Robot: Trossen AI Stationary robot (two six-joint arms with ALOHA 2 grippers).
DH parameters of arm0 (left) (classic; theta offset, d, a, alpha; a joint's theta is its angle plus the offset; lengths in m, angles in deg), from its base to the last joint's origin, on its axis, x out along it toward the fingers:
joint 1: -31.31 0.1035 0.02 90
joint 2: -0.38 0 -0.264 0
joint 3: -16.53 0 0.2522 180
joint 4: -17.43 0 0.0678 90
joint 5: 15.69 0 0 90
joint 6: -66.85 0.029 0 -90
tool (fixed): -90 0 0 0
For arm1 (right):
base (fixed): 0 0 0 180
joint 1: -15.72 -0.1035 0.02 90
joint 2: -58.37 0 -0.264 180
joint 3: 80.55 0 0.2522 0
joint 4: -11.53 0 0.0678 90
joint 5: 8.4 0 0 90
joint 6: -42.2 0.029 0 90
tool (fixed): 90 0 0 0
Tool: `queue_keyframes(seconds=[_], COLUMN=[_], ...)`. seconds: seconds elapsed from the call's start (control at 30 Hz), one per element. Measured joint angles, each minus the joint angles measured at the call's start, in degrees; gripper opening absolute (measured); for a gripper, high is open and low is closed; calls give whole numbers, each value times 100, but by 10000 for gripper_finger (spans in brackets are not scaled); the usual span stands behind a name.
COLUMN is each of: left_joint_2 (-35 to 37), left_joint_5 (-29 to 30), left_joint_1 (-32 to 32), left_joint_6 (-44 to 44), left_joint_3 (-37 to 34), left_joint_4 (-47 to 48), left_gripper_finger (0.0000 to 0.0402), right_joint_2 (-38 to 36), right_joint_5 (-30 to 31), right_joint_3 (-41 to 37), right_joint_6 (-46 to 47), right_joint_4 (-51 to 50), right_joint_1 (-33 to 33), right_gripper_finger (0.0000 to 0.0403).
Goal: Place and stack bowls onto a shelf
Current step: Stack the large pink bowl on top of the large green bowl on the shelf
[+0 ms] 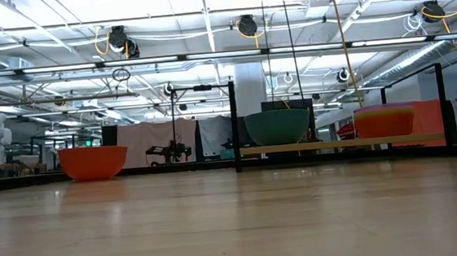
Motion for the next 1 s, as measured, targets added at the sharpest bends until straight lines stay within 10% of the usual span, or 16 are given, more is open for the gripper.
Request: queue_keyframes(seconds=[0.4, 1.0], left_joint_2=[1, 1], left_joint_5=[11, -4], left_joint_1=[-49, -488], left_joint_6=[109, 22], left_joint_3=[0, 0], left_joint_4=[-4, -11], left_gripper_finger=[81, 81], right_joint_2=[617, 781], right_joint_5=[-44, -201], right_joint_3=[-473, -1705], right_joint_6=[2284, 3223], right_joint_4=[158, 1607], right_joint_1=[-1794, -2027], right_gripper_finger=[0, 100])
